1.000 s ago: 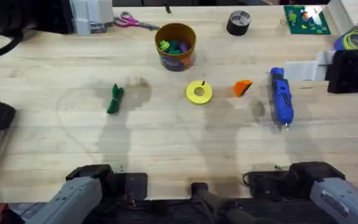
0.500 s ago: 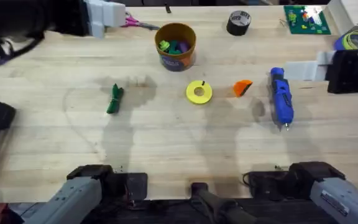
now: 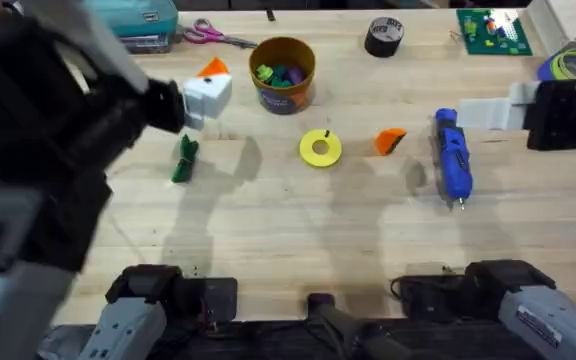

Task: Pick up the gripper from the table and insert it into the empty holder that is missing its gripper. Then pick up a screw, insert it into the mounting hole, and use the screwdriver to tighten it. Finally, clean up the table by picking up the vegetable and placing it into the bucket.

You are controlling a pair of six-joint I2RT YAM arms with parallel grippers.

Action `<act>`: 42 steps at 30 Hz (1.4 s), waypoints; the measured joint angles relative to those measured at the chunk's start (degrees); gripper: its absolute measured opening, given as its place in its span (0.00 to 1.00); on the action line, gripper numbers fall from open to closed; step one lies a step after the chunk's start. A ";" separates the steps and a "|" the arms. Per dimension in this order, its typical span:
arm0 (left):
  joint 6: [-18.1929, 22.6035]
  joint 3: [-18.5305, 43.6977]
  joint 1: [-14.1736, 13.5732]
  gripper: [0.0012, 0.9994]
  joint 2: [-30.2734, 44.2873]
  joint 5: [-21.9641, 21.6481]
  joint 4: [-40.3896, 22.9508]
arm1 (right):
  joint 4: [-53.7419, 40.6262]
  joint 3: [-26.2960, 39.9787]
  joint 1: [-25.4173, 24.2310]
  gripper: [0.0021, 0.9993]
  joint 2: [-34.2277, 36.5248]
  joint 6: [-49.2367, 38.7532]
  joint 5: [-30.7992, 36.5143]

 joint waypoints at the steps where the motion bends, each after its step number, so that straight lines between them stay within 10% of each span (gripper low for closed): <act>1: 0.02 -2.37 0.00 0.99 -1.84 0.59 2.55 | 0.00 0.00 0.00 1.00 0.00 0.00 0.00; 22: 0.00 -32.89 0.00 0.99 -36.05 7.58 29.75 | -0.01 0.00 0.00 1.00 0.00 0.00 0.00; 33: 0.00 -34.66 -0.47 0.99 -41.95 10.27 27.91 | -0.02 0.00 0.00 1.00 0.00 0.02 0.00; 42: -0.06 -34.66 -1.38 0.99 -41.94 27.25 22.14 | -0.02 0.00 0.00 1.00 0.00 0.01 0.00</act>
